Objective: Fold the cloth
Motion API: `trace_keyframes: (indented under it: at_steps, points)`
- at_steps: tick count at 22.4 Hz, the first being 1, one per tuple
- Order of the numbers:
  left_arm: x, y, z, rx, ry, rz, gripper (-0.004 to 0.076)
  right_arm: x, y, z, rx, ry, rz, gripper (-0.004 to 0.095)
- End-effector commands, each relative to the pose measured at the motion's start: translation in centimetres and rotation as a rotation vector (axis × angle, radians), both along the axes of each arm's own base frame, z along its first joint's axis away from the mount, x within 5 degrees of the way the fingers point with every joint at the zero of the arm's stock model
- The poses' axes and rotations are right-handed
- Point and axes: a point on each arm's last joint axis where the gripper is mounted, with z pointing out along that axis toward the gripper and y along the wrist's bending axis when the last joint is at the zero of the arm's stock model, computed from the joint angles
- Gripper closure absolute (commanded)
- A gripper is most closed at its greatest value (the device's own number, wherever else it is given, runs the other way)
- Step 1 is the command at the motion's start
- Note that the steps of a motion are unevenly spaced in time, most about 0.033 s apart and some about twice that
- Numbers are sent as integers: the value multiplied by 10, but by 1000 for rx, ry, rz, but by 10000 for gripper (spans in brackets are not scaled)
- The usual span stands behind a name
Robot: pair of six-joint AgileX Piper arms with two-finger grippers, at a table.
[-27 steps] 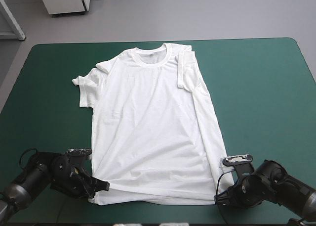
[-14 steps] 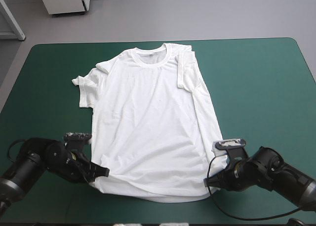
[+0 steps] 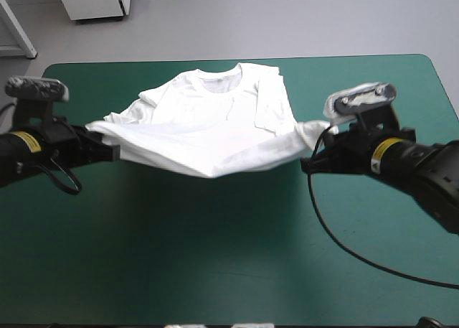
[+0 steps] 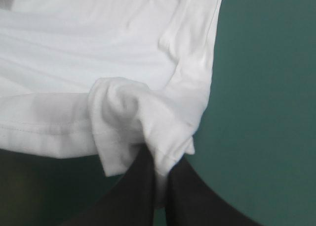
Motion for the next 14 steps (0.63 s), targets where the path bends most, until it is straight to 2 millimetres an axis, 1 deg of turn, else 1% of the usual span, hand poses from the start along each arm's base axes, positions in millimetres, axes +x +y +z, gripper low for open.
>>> trace_keyframes:
  at_steps: [1, 2, 3, 4, 5, 6, 8, 9, 10, 11, 14]
  points:
    - [-1, 1, 61, -9, -227, -25, 733, -8, -19, 81, 21, -337, -6, 925]
    - [0, 1, 77, -20, -292, -28, 733, -11, -22, 100, 14, -409, -2, 925]
    - [2, 0, 98, -47, -380, -25, 733, -14, -28, 124, 16, -498, -14, 925]
    - [2, 0, 113, -68, -450, -23, 733, -15, -30, 139, 6, -560, -18, 925]
    - [0, 1, 132, -96, -539, -21, 733, -20, -36, 160, 12, -645, -28, 925]
    - [-2, 1, 143, -115, -596, -21, 733, -20, -37, 170, 11, -688, -34, 925]
    - [-12, 4, 168, -139, -740, -30, 733, -28, -44, 191, 28, -785, -46, 925]
    - [-21, 7, 182, -157, -840, -28, 733, -30, -46, 202, 33, -842, -55, 925]
    - [-29, 9, 193, -176, -918, -25, 733, -33, -49, 210, 42, -889, -64, 925]
    - [-40, 13, 205, -206, -1022, -20, 733, -40, -54, 220, 70, -965, -79, 925]
    - [-61, 18, 223, -269, -1185, -27, 733, -51, -59, 236, 130, -1116, -86, 924]
